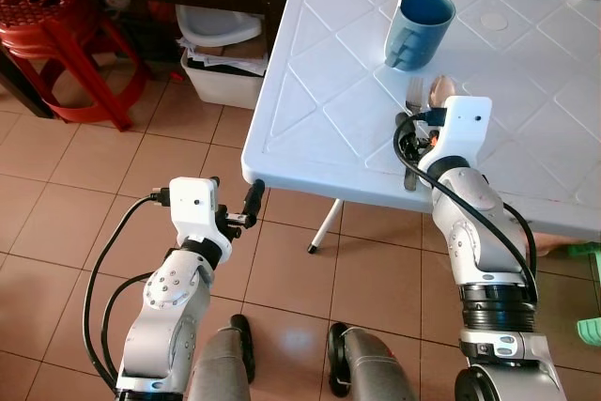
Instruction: Setting the table
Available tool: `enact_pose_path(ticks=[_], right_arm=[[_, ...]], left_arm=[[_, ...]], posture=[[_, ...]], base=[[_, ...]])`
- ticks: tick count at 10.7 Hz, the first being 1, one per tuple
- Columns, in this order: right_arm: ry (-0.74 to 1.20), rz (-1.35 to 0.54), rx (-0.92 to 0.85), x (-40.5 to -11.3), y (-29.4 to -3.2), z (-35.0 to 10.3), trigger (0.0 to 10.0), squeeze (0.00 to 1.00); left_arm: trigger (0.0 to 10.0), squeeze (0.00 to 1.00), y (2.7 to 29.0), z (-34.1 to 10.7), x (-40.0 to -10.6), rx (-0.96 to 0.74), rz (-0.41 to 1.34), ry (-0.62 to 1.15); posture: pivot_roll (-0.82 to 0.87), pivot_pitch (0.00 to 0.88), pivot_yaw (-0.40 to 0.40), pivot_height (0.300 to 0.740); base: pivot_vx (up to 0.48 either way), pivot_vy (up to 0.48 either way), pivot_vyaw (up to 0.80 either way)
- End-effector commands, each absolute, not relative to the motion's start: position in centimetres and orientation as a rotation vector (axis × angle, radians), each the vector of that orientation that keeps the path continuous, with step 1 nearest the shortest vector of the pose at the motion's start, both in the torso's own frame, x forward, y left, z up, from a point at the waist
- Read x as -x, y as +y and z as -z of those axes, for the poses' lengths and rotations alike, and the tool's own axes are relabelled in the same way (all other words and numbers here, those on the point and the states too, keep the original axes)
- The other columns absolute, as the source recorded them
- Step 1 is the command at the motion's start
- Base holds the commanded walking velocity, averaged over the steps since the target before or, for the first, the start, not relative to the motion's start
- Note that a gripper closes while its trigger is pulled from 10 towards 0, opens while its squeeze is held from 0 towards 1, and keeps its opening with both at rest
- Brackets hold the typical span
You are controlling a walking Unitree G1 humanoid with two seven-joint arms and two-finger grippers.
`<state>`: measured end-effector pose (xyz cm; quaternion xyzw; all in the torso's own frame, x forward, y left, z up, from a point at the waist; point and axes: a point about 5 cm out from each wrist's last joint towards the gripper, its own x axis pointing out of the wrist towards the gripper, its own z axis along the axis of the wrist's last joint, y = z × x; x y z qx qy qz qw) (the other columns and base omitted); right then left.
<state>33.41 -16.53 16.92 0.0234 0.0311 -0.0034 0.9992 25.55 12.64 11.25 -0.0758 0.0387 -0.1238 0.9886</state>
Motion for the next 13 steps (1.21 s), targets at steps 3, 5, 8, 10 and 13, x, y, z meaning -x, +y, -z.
enact_pose_path(ticks=[3,5,8,10,13], right_arm=[[0.058,-0.008,-0.083,-33.6,-16.0,-17.9,10.0,0.0],[0.076,-0.003,-0.078,-33.5,-15.8,-18.0,10.0,0.0],[0.167,0.021,-0.13,-33.3,-16.3,-16.1,0.0,0.0],[0.21,0.022,-0.132,-33.4,-16.6,-15.5,0.0,0.0],[0.316,0.015,-0.126,-32.7,-16.7,-13.8,0.0,0.0]], left_arm=[[10.0,0.0,12.6,-11.0,-25.4,0.151,0.257,0.094],[10.0,0.0,12.6,-11.0,-25.4,0.151,0.26,0.098],[10.0,0.0,12.7,-10.9,-25.2,0.147,0.269,0.105],[10.0,0.0,12.7,-10.9,-25.2,0.146,0.274,0.108],[10.0,0.0,12.7,-10.9,-25.2,0.146,0.28,0.111]], posture=[[-0.05,0.271,0.015,0.74],[-0.05,0.272,0.014,0.74],[-0.05,0.274,0.016,0.74],[-0.05,0.278,0.015,0.74],[-0.05,0.282,0.015,0.74]], base=[[0.0,0.0,0.0],[0.0,0.0,0.0],[0.0,0.0,0.0],[0.0,0.0,0.0],[0.0,0.0,0.0]])
